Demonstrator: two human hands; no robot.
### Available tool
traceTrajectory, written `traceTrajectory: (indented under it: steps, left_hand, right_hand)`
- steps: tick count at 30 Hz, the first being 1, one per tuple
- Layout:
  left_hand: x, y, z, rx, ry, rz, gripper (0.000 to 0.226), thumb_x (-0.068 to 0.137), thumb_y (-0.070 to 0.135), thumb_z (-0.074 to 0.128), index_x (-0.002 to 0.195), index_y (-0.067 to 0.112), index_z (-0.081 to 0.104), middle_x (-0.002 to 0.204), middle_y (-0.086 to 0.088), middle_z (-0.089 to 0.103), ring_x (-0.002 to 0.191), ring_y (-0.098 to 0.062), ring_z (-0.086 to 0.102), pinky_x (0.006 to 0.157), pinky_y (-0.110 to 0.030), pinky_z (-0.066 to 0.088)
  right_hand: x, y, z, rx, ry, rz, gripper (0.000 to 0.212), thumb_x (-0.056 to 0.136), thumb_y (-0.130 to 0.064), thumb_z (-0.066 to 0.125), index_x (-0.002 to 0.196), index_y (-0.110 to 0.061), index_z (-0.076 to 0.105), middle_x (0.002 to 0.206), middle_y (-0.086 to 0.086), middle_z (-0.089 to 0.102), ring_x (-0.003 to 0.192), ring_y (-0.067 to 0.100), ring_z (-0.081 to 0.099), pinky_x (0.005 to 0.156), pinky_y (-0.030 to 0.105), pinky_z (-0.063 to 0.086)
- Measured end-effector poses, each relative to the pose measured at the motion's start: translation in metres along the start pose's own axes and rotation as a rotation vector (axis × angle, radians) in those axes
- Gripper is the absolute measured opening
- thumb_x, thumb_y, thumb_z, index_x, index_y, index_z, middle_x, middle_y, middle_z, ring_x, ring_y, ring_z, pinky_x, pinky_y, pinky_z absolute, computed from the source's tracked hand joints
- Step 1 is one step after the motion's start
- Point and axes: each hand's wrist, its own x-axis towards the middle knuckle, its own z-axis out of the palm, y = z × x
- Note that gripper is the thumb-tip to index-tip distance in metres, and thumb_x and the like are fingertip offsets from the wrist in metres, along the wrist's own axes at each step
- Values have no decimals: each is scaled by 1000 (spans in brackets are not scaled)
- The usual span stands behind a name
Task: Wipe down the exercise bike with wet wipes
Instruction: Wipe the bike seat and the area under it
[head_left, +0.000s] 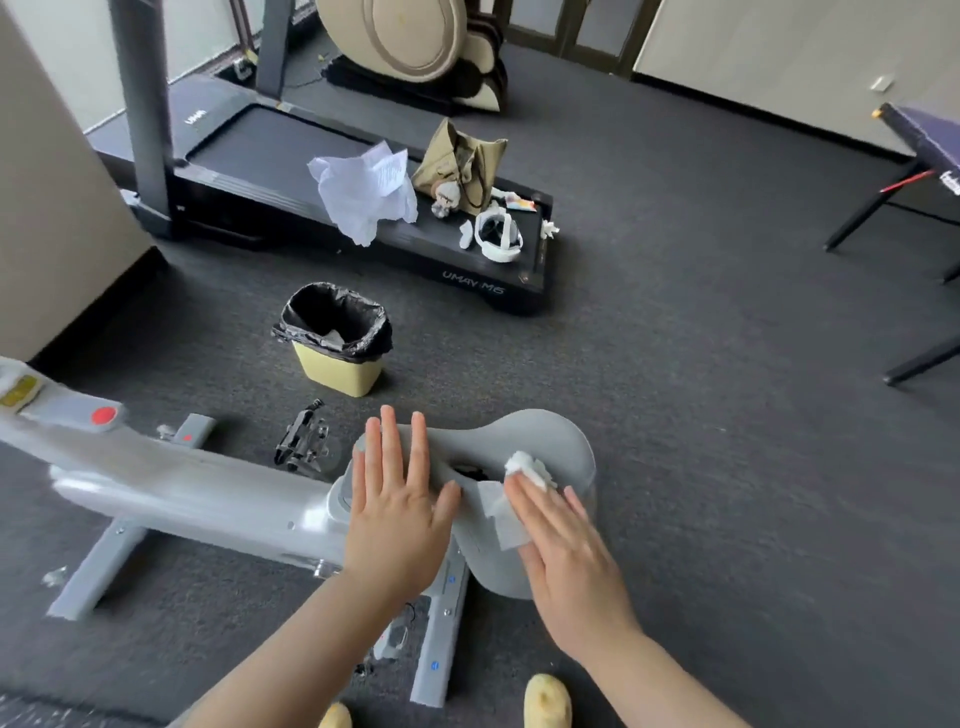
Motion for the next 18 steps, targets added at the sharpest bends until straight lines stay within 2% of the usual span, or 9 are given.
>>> traceTrajectory:
  steps: [4, 7, 10, 12, 13, 15, 18]
  left_hand:
    - [3, 17, 12, 35, 81, -158, 77, 84, 61, 4, 145, 25, -26, 152, -5, -36, 143, -22, -31, 118, -37, -17]
    - [1, 36, 21, 6, 141, -322, 79, 84, 59, 2, 150, 24, -21, 158, -6, -28, 145, -20, -28, 119, -36, -14]
    - [-1, 53, 36, -8, 166, -463, 78, 87, 51, 1, 154, 12, -9, 158, -10, -26, 144, -20, -30, 121, -41, -8]
    - [-6, 67, 49, 46, 162, -474, 80, 87, 49, -1, 154, 5, 8, 158, -13, -26, 142, -24, -33, 120, -41, -12]
    - [-12, 78, 54, 14, 168, -467, 82, 86, 50, -1, 154, 5, 9, 159, -11, -24, 144, -23, -31, 119, -38, -14]
    - [-31, 103, 59, -112, 198, -469, 84, 83, 55, 1, 155, 11, -4, 158, -3, -26, 144, -13, -28, 118, -29, -14]
    - [-53, 135, 62, -140, 229, -472, 79, 82, 56, -2, 150, 18, -16, 151, 8, -28, 140, -3, -28, 116, -22, -13]
  right_hand:
    - [-16, 61, -7, 32, 70, -76, 51, 94, -17, 34, 145, -14, 41, 150, -4, 40, 138, 17, 40, 120, 33, 14]
    - [-19, 66, 3, 139, 96, -155, 52, 91, -13, 38, 143, -12, 43, 150, 1, 41, 140, 21, 37, 119, 33, 18]
    - [-21, 63, 2, 141, 27, -490, 54, 87, -11, 44, 141, -12, 47, 149, 1, 42, 141, 21, 34, 118, 34, 23]
    - [-4, 89, -4, 112, -1, -639, 54, 88, -11, 43, 141, -13, 46, 149, 0, 43, 139, 19, 38, 116, 37, 27]
    - [6, 105, -6, 110, 12, -624, 54, 88, -11, 42, 142, -13, 44, 149, -1, 42, 138, 18, 39, 116, 39, 28]
    - [19, 126, -10, 124, 10, -498, 56, 90, -12, 39, 146, -14, 39, 154, -3, 35, 140, 16, 37, 119, 40, 21]
    - [33, 114, -7, 186, -19, -383, 56, 93, -19, 31, 149, -13, 32, 159, -4, 23, 146, 12, 19, 121, 33, 9]
